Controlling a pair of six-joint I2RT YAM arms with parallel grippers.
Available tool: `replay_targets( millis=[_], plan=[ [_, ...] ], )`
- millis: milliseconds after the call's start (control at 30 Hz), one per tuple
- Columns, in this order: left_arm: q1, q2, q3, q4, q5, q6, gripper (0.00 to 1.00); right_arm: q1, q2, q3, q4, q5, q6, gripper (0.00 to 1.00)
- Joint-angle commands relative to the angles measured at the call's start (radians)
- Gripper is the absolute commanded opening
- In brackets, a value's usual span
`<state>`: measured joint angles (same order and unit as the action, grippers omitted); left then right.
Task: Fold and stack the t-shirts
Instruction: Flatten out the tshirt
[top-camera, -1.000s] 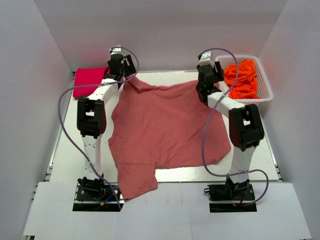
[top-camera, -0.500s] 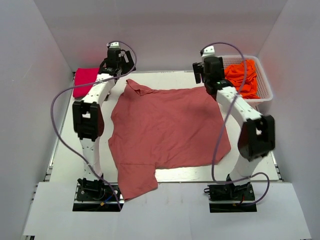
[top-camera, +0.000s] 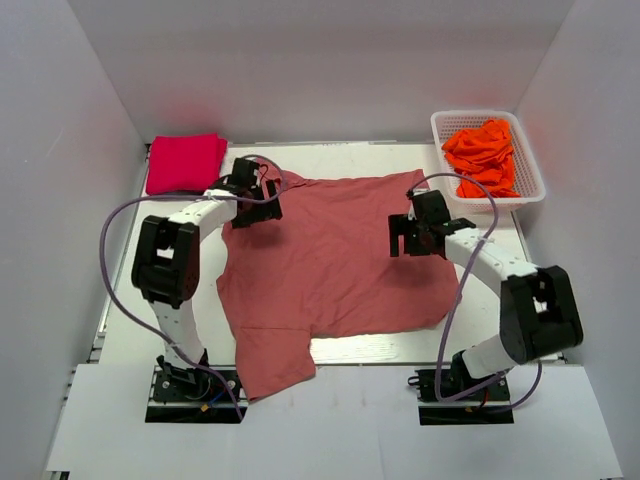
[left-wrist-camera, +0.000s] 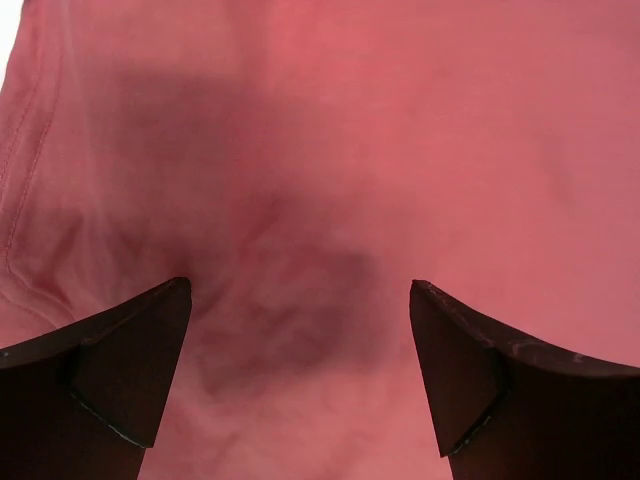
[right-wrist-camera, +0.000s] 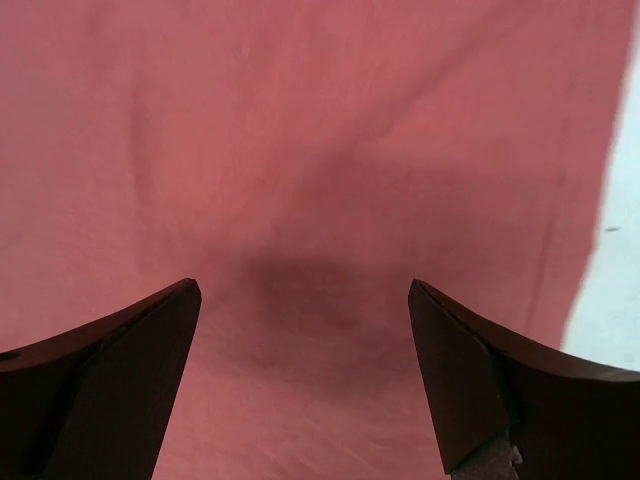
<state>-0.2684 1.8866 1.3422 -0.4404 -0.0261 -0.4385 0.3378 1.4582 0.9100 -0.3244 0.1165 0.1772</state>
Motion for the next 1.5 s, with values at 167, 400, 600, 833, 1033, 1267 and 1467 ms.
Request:
replay_targets(
  millis=[167,400,600,833,1033,1267,1467],
  plan=[
    [0.035,0.152,0.118,0.052,-0.155,-0.022,1.0,0.001,0.168,0.081,0.05,-0.02,0.065,0.9],
    [0.057,0.391,0.377,-0.089,-0.253,-0.022,1.0,-0.003,0.362,0.214,0.059,0.034,0.065,0.9],
    [0.08,0.457,0.566,-0.152,-0.282,-0.002,1.0,-0.005,0.461,0.349,0.065,0.011,0.038,0.9],
    [0.049,0.309,0.533,-0.153,-0.178,0.063,1.0,-0.003,0.302,0.345,0.047,-0.069,0.057,0.9],
    [-0.02,0.027,0.295,-0.032,-0.002,0.072,1.0,-0.014,-0.022,0.08,-0.071,0.049,0.201,0.9],
    [-0.202,0.038,0.233,-0.034,0.161,0.083,1.0,-0.079,-0.312,-0.221,-0.229,0.071,0.376,0.9],
    [-0.268,0.048,0.164,-0.009,0.147,0.083,1.0,-0.109,-0.274,-0.283,-0.134,-0.032,0.375,0.66]
  ],
)
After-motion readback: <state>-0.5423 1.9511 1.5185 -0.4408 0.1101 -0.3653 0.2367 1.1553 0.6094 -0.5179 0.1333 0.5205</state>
